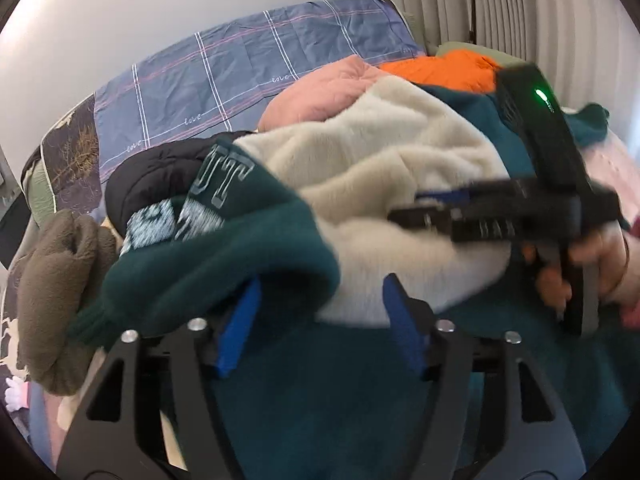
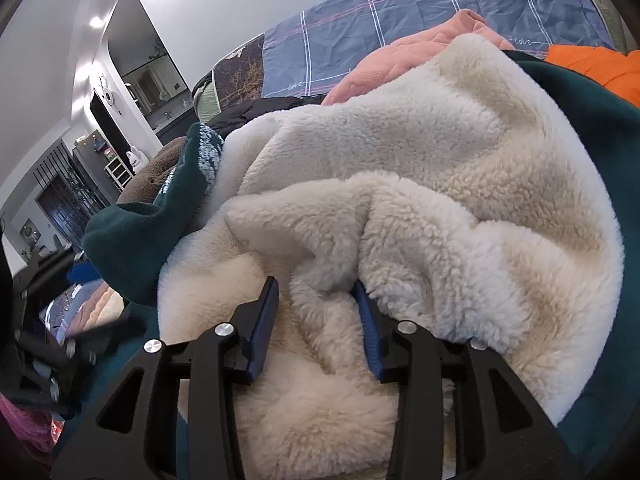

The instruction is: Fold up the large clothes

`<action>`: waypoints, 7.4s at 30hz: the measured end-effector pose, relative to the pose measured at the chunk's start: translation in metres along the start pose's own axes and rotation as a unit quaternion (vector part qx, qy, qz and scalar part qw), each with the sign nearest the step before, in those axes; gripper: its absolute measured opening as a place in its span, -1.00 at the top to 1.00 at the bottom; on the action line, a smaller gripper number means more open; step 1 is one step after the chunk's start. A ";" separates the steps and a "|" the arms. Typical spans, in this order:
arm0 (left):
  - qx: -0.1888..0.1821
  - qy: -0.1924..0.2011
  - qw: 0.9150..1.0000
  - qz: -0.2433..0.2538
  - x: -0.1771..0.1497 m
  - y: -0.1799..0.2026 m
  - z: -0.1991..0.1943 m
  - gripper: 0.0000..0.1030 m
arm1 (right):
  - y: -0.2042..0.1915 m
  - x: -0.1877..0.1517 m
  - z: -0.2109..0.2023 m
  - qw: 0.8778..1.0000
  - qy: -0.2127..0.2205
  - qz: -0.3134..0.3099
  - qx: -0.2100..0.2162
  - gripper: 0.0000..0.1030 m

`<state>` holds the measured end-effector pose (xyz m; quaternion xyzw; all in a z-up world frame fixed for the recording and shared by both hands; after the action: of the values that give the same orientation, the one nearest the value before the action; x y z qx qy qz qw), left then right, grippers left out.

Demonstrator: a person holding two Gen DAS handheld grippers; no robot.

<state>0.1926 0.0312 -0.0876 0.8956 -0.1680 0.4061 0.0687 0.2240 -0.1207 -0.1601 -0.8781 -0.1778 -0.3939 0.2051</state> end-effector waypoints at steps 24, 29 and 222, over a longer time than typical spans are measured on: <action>-0.142 0.048 0.891 -0.428 0.065 -0.123 0.008 0.72 | -0.013 0.002 0.012 0.999 -0.008 -0.023 -0.020 0.09; -0.168 0.131 0.946 -0.244 0.147 -0.022 -0.044 0.67 | -0.016 0.003 0.008 0.999 -0.005 -0.030 -0.034 0.09; -0.294 0.010 0.909 -0.294 0.030 0.021 0.046 -0.76 | -0.028 -0.005 -0.073 0.995 0.065 -0.061 -0.047 0.05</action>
<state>0.2360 -0.0079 -0.0961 0.8397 -0.0079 0.3086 0.4468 0.1625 -0.1338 -0.1135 -0.8471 -0.1983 -0.4696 0.1502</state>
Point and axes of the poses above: each gripper's, at about its wrist camera, not at the fingertips, and z roughly the way its jaws point, y to its right, x to its top, the point moved 3 cm from there along z, roughly the way its jaws point, and after that the axes turned 14 degrees about -z, right-handed, at the moved point
